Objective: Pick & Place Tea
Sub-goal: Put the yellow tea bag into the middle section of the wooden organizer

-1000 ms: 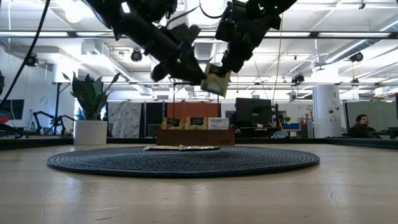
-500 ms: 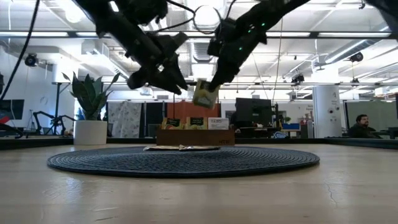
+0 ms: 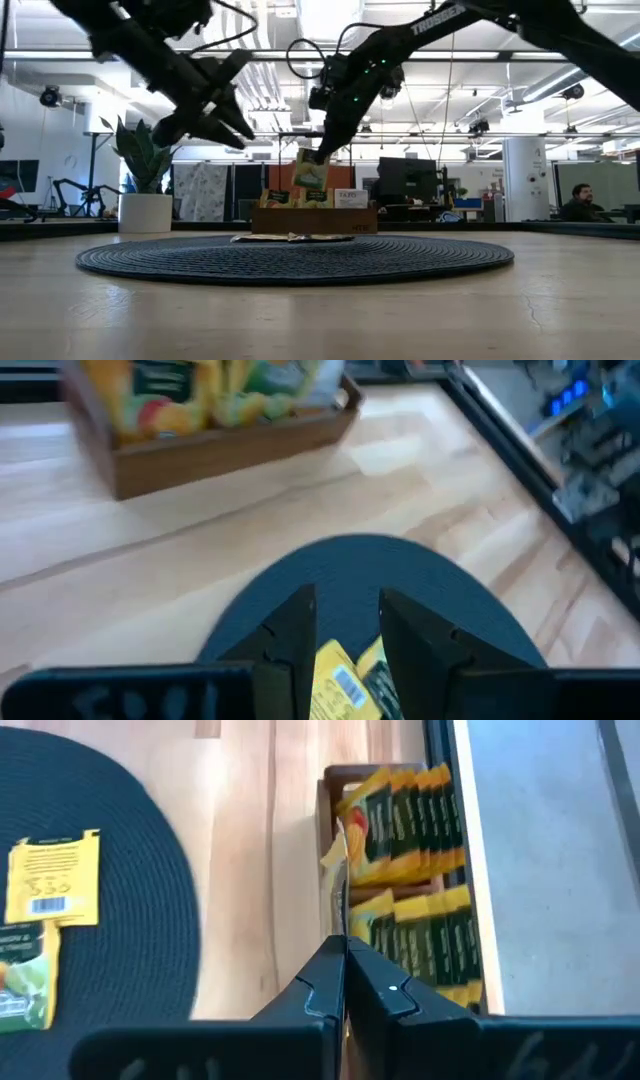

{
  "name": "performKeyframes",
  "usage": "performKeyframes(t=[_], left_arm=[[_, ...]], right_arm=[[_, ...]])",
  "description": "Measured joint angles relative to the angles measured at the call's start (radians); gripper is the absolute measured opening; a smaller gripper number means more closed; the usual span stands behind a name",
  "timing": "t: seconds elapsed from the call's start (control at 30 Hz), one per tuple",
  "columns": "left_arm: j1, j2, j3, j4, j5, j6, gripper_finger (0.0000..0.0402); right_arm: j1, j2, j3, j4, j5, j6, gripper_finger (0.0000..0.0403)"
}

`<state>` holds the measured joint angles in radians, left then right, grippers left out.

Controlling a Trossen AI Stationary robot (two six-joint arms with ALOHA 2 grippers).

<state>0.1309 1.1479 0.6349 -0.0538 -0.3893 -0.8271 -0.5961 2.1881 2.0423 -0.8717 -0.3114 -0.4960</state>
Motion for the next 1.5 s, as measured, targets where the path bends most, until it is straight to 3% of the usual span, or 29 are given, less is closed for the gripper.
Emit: performKeyframes(t=[0.17, 0.37, 0.57, 1.0, 1.23, 1.5], left_arm=[[0.000, -0.080, -0.100, 0.061, -0.008, -0.045, 0.0106], [0.001, -0.153, -0.184, 0.105, -0.031, -0.046, 0.0106], [0.005, -0.186, -0.218, 0.108, -0.083, -0.038, 0.0106], [0.005, -0.182, -0.229, 0.106, -0.089, -0.036, 0.0106], [0.005, -0.182, -0.229, 0.106, -0.102, -0.039, 0.0106], [0.005, -0.182, -0.229, 0.106, -0.103, -0.065, 0.0106]], right_arm=[[-0.003, 0.067, 0.061, -0.046, 0.012, -0.023, 0.0008], [-0.003, 0.108, 0.063, -0.033, 0.106, -0.031, 0.0008], [-0.004, 0.127, 0.058, -0.030, 0.103, -0.031, 0.0008], [-0.002, 0.127, 0.030, -0.029, 0.101, -0.028, 0.0011], [0.004, 0.127, -0.002, -0.005, 0.102, -0.024, 0.0057], [0.004, 0.120, 0.019, 0.093, 0.103, 0.086, 0.0109]])
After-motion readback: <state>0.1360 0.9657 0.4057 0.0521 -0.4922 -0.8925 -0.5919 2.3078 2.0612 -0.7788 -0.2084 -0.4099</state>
